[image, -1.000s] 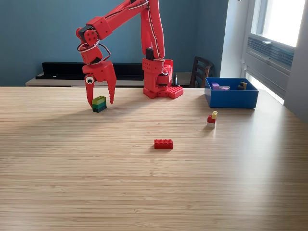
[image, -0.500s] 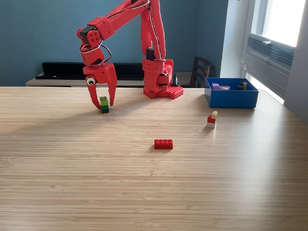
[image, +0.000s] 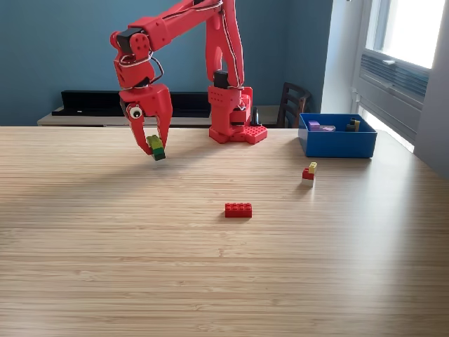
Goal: Grasp a lego block and put it in the bin.
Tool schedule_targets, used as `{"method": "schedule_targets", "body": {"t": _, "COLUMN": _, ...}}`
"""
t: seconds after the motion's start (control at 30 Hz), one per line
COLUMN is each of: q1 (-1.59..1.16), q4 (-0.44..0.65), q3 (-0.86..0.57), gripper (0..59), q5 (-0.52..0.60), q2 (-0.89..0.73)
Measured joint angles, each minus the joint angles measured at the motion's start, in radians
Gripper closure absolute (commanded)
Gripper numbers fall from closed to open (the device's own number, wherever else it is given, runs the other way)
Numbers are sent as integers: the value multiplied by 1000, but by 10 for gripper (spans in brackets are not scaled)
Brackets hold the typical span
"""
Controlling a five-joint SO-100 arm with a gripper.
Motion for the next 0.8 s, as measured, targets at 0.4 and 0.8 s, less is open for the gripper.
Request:
{"method": "schedule_targets", "body": {"t": 0.4, "q1": -615, "q4": 264, "q3": -310, "gripper": 585, "q5": -5, "q2": 0}}
{"method": "schedule_targets", "body": {"t": 0.8, "q1": -1410, "q4": 296, "q3": -360, "gripper": 585, "q5": -104, "q2": 0}}
